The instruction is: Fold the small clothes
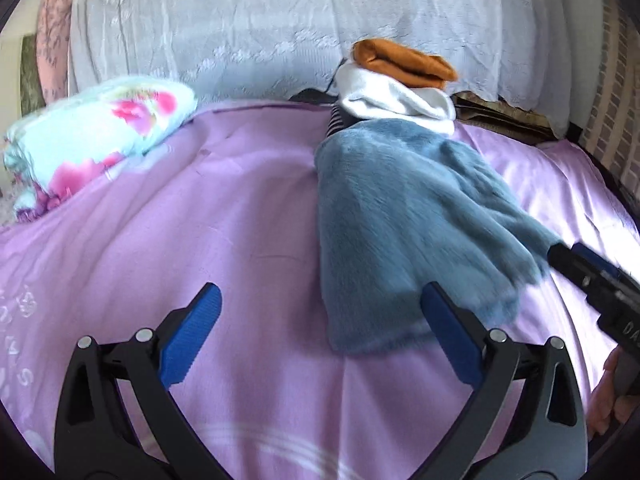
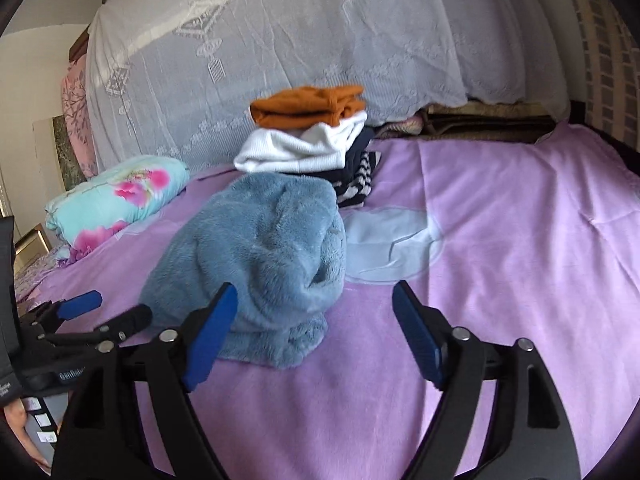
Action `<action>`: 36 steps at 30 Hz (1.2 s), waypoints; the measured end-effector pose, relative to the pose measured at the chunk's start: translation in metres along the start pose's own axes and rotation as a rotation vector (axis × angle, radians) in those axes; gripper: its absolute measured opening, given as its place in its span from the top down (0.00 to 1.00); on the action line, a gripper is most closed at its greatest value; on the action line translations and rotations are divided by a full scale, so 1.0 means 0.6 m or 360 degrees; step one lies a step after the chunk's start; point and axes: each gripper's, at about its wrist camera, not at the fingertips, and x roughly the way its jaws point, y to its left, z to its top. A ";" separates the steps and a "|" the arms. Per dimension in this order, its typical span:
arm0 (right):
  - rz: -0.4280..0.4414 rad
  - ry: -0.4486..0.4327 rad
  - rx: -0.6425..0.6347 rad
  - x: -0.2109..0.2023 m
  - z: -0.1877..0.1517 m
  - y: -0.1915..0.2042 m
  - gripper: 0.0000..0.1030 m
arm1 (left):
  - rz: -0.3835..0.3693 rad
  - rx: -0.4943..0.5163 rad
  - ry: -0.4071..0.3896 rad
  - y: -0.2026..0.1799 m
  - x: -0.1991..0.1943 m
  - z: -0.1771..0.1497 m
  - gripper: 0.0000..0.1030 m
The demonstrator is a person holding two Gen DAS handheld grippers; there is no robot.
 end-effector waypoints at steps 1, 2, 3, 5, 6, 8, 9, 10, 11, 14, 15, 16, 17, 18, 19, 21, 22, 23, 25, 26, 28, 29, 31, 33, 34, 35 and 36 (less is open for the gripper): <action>0.0000 -0.0005 0.0010 -0.007 -0.004 0.000 0.19 | -0.0008 0.0026 -0.0006 -0.007 -0.006 -0.006 0.02; 0.0008 -0.0010 0.0020 -0.020 -0.010 0.001 0.18 | -0.0019 0.0045 -0.0013 -0.013 -0.015 -0.012 0.02; 0.0014 -0.0011 0.0022 -0.027 -0.013 0.002 0.15 | -0.0032 0.0066 -0.0025 -0.020 -0.026 -0.019 0.02; 0.0020 -0.0027 0.0004 -0.043 -0.021 0.008 0.11 | -0.0047 0.0096 -0.0051 -0.029 -0.045 -0.031 0.02; 0.0020 -0.0039 -0.0007 -0.051 -0.023 0.011 0.10 | -0.0052 0.0108 -0.0072 -0.034 -0.055 -0.036 0.02; 0.0013 -0.0060 -0.0035 -0.064 -0.029 0.019 0.10 | -0.0055 0.0115 -0.0103 -0.037 -0.068 -0.041 0.02; 0.0005 -0.0059 -0.0047 -0.067 -0.030 0.022 0.09 | -0.0056 0.0112 -0.0120 -0.037 -0.075 -0.043 0.02; -0.0011 -0.0057 -0.0060 -0.069 -0.032 0.026 0.07 | -0.0051 0.0103 -0.0132 -0.037 -0.080 -0.044 0.02; -0.0038 -0.0054 -0.0076 -0.070 -0.032 0.030 0.05 | -0.0047 0.0093 -0.0141 -0.035 -0.083 -0.045 0.02; -0.0091 -0.0047 -0.0138 -0.067 -0.027 0.046 0.04 | -0.0044 0.0052 -0.0133 -0.026 -0.083 -0.042 0.02; -0.0114 -0.0050 -0.0156 -0.064 -0.025 0.052 0.04 | -0.0038 0.0038 -0.0124 -0.023 -0.082 -0.041 0.02; -0.0133 -0.0049 -0.0165 -0.062 -0.024 0.055 0.03 | -0.0035 0.0031 -0.0117 -0.022 -0.080 -0.040 0.02; -0.0167 -0.0041 -0.0171 -0.054 -0.021 0.058 0.03 | -0.0034 0.0030 -0.0109 -0.021 -0.079 -0.040 0.02; -0.0175 -0.0034 -0.0169 -0.051 -0.021 0.060 0.03 | -0.0031 0.0031 -0.0100 -0.021 -0.078 -0.040 0.02; -0.0157 -0.0022 -0.0162 -0.046 -0.024 0.059 0.03 | -0.0027 0.0033 -0.0097 -0.022 -0.078 -0.040 0.02; -0.0143 -0.0011 -0.0144 -0.041 -0.029 0.054 0.03 | 0.0003 0.0041 -0.0104 -0.023 -0.079 -0.040 0.02; -0.0129 -0.0009 -0.0124 -0.041 -0.030 0.050 0.03 | 0.0011 0.0045 -0.0108 -0.023 -0.079 -0.040 0.02; -0.0105 -0.0017 -0.0096 -0.043 -0.030 0.044 0.03 | 0.0009 0.0047 -0.0104 -0.024 -0.079 -0.039 0.02; -0.0067 -0.0038 -0.0063 -0.049 -0.030 0.037 0.02 | -0.0007 0.0047 -0.0089 -0.024 -0.076 -0.039 0.02; -0.0057 -0.0035 -0.0060 -0.050 -0.031 0.036 0.02 | -0.0006 0.0049 -0.0084 -0.025 -0.075 -0.039 0.02; -0.0050 -0.0008 -0.0069 -0.046 -0.032 0.038 0.01 | 0.0005 0.0053 -0.0088 -0.025 -0.076 -0.039 0.02; -0.0045 0.0010 -0.0077 -0.044 -0.032 0.040 0.01 | 0.0006 0.0054 -0.0092 -0.025 -0.076 -0.039 0.02; -0.0041 0.0021 -0.0088 -0.043 -0.033 0.042 0.01 | 0.0003 0.0048 -0.0097 -0.024 -0.078 -0.038 0.02; -0.0033 0.0020 -0.0094 -0.044 -0.034 0.044 0.01 | -0.0005 0.0037 -0.0092 -0.021 -0.077 -0.037 0.02; -0.0030 0.0021 -0.0095 -0.044 -0.034 0.044 0.01 | -0.0008 0.0030 -0.0087 -0.020 -0.076 -0.036 0.02; -0.0028 0.0026 -0.0094 -0.043 -0.034 0.043 0.01 | -0.0013 0.0023 -0.0083 -0.019 -0.076 -0.036 0.02; -0.0025 0.0032 -0.0093 -0.042 -0.035 0.043 0.01 | -0.0021 0.0014 -0.0078 -0.017 -0.075 -0.036 0.02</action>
